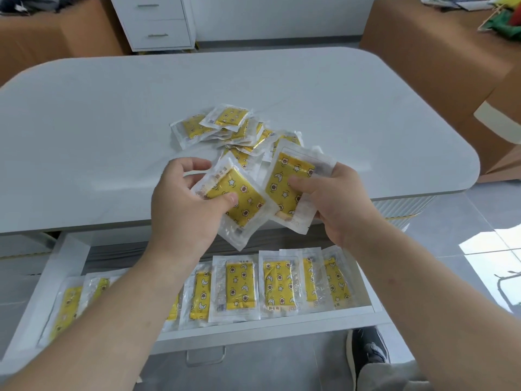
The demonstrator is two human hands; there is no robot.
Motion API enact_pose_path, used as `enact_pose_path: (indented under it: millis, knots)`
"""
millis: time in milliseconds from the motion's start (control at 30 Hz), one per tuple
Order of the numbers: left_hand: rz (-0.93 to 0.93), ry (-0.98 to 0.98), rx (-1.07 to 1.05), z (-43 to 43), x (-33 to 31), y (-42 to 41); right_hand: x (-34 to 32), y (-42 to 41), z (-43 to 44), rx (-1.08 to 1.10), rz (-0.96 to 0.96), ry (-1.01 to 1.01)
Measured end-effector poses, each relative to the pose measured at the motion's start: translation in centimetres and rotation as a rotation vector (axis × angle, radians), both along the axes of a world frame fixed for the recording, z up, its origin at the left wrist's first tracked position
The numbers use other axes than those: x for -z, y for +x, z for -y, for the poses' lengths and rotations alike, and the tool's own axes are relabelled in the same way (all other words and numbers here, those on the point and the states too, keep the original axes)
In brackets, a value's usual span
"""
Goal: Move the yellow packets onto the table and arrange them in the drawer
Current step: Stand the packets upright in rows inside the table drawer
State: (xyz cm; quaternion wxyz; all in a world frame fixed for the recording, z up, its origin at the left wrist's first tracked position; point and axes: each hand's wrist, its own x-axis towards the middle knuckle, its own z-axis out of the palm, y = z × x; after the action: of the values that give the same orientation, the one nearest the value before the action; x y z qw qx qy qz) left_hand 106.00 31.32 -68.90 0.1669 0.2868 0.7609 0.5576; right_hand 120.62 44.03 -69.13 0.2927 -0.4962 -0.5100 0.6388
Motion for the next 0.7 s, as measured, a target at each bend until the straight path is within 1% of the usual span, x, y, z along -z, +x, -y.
enact_pose_path:
  millis: [133, 267, 333, 433, 533, 600, 700]
  knots:
    - [-0.042, -0.048, 0.085, 0.1, 0.3, 0.1, -0.5, 0.6, -0.2, -0.131, 0.117, 0.142]
    - [-0.063, -0.158, 0.168, 0.2, 0.6, 0.2, -1.0, 1.3, -0.6, -0.397, 0.426, 0.404]
    - [-0.108, -0.248, 0.212, 0.2, 0.7, 0.2, -1.1, 1.7, -1.0, -0.601, 0.587, 0.494]
    - [-0.181, -0.378, 0.301, 0.4, 1.1, 0.1, -0.3, 2.2, -1.2, -0.919, 0.852, 0.562]
    - [-0.255, -0.513, 0.395, 0.5, 1.7, 0.3, 2.6, 2.6, -1.6, -1.104, 1.129, 0.655]
    - [-0.27, -0.578, 0.439, 0.5, 2.2, 0.3, 4.6, 2.9, -2.1, -1.16, 1.228, 0.634]
    - [-0.237, -0.624, 0.464, 0.4, 2.9, 0.5, 6.4, 3.3, -2.6, -1.208, 1.289, 0.581]
